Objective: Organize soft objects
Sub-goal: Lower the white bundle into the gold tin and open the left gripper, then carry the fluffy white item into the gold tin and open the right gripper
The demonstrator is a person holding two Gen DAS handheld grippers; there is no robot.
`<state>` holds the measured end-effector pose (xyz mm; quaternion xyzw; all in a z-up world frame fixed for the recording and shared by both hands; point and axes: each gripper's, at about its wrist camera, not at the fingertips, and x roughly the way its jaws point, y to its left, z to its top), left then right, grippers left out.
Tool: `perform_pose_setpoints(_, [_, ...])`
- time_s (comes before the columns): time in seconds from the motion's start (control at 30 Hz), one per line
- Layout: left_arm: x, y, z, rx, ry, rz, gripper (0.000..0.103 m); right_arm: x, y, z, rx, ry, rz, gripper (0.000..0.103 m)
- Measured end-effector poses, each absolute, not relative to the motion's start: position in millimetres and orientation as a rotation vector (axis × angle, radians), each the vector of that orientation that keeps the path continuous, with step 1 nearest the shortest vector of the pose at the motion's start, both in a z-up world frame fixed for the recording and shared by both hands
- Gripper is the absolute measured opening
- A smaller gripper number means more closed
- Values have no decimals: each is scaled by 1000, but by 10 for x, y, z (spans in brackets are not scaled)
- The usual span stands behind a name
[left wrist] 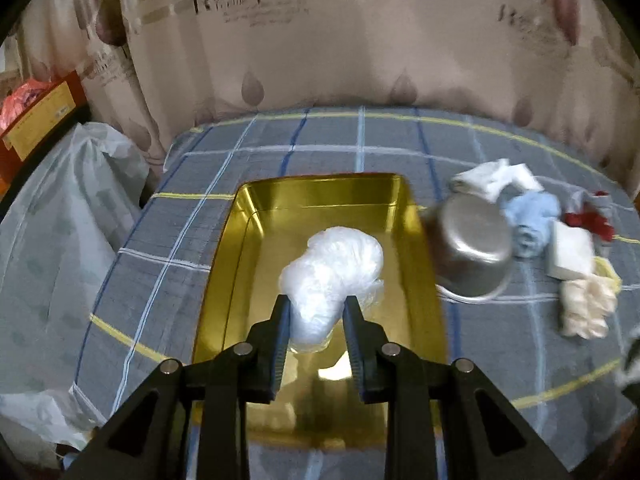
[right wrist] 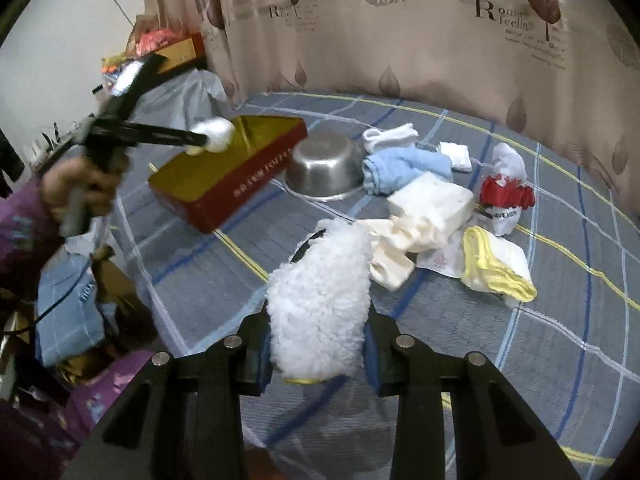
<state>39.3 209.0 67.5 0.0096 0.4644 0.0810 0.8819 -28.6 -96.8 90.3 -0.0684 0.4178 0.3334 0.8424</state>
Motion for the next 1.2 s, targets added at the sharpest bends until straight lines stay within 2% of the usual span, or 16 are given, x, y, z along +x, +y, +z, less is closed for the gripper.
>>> perform_pose_setpoints(0.23, [883,2366,342,28,1053,217,27,-286,-852,937,-112,881,720,33])
perform_pose_setpoints(0.6, [1102,2516,285,-24,1082,191,38,-145,-544,978,-91,892,766,33])
perform_pose_setpoints(0.8, [921,2528,438,-35,1013,180,48,-29,-180,1119,-104,860,808,33])
perform_pose_setpoints(0.97, [630,2590,600,-111,981,206,48,205,202,1258,-114,842,841,33])
perform_pose_setpoints(1.2, [-296,2554,672,-254,954,354,48,708,918,1194,-193,878,861,33])
